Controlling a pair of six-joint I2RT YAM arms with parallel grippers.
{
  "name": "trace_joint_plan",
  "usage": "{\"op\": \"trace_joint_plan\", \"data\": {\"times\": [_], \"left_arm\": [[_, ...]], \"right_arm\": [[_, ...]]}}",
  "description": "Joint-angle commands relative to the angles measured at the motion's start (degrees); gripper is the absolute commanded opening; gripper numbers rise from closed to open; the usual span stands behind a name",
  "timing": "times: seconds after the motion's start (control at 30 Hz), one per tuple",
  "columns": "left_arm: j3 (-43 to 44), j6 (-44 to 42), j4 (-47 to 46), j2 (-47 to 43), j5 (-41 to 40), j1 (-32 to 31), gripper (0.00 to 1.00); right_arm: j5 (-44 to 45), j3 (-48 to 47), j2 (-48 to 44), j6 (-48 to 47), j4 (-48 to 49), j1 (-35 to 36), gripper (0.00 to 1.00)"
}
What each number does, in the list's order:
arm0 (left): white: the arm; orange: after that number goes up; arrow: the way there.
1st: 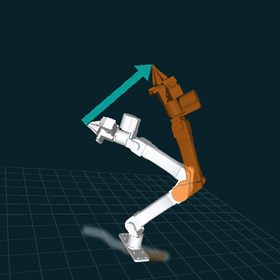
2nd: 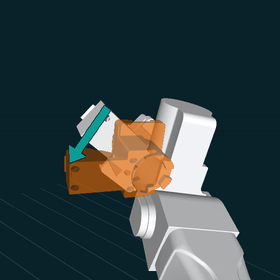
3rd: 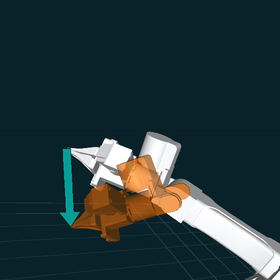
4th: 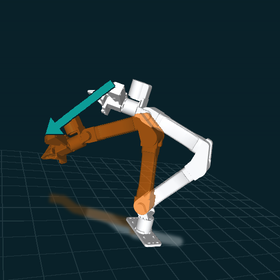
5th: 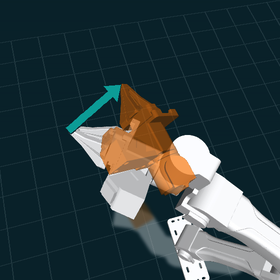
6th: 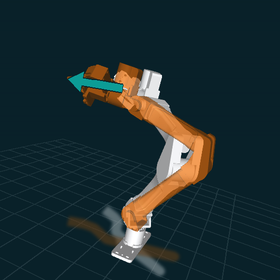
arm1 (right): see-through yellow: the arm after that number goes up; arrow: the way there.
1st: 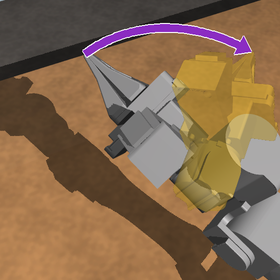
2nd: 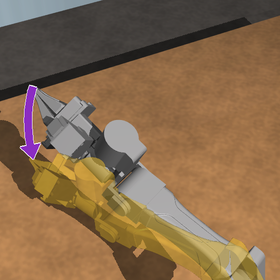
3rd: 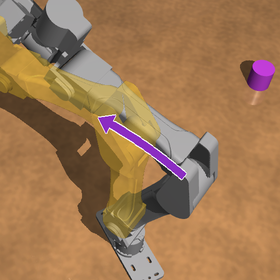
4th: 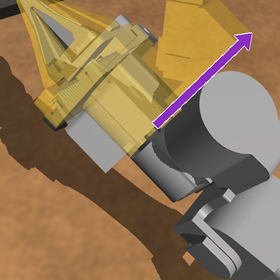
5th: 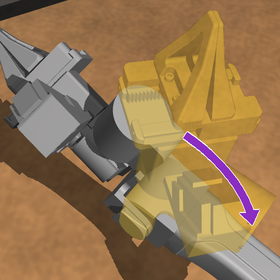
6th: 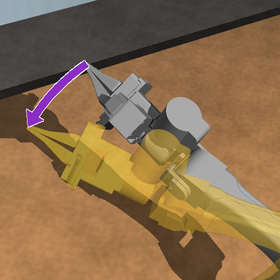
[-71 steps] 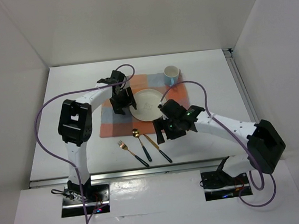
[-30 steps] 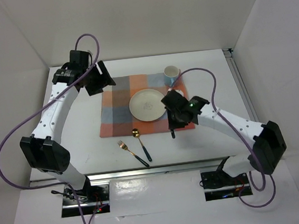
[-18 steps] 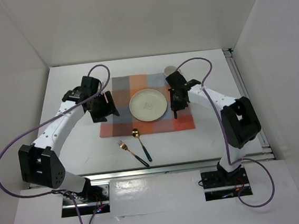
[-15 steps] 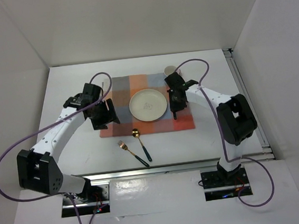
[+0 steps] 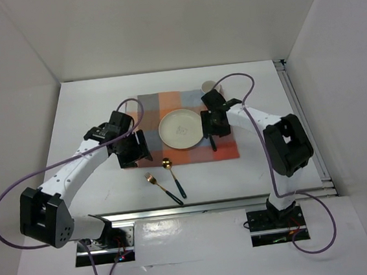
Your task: Set the dinner table for one person
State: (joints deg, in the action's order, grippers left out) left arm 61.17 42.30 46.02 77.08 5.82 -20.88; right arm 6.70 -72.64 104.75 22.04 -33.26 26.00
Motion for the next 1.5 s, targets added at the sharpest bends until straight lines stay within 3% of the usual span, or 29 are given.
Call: {"op": "trace_joint_plan", "data": {"times": [0.0,0.07,0.23,0.33,0.63,0.73,0.87,0.97,1.0,1.03,1.3,1.43,1.47], "left_arm": [[-1.6,2.9,-0.2,-1.9,-0.9,-0.9,0.78],[-1.6,4.8,0.4,-3.7,-3.1,-0.9,0.78],[-1.0,9.4,1.7,-9.0,-7.5,-0.3,0.77],[0.9,10.1,2.8,-10.9,-8.7,1.1,0.77],[2.8,11.3,5.8,-15.0,-10.8,3.7,0.77],[1.3,11.8,5.8,-15.6,-10.1,4.2,0.77],[-1.3,13.4,6.9,-16.3,-8.1,4.2,0.73],[-5.4,15.6,6.9,-17.7,-6.3,4.2,0.71],[-6.7,16.2,6.4,-18.4,-5.7,4.2,0.69],[-8.9,16.2,5.8,-19.1,-5.7,4.2,0.69],[-15.3,17.5,2.7,-20.1,-2.1,1.8,0.68],[-16.9,20.2,0.6,-18.5,-1.5,-2.8,0.68],[-17.7,20.7,0.0,-17.8,-0.8,-5.1,0.68]], "right_arm": [[0.9,-0.7,-7.2,0.0,-0.4,1.1,0.67],[0.4,0.4,-10.9,0.0,-0.9,2.8,0.67],[-3.2,3.9,-14.1,1.9,-1.5,16.6,0.66],[-3.2,3.9,-12.2,4.6,-0.8,24.4,0.75],[-3.3,-0.3,1.8,6.3,2.1,35.6,0.71],[-1.7,-0.8,4.4,6.8,1.0,36.9,0.66],[-0.5,0.3,5.6,8.2,0.5,37.5,0.49],[1.1,0.8,4.5,9.2,-0.3,38.0,0.22],[2.3,0.8,4.0,9.8,-0.3,38.0,0.07],[2.9,0.8,3.3,9.8,-1.2,38.0,0.02],[9.1,0.3,-9.2,10.5,-7.9,34.9,0.0],[10.4,3.6,-16.8,11.5,-9.4,28.5,0.0],[9.7,5.6,-18.3,10.4,-9.4,24.1,0.0]]}}
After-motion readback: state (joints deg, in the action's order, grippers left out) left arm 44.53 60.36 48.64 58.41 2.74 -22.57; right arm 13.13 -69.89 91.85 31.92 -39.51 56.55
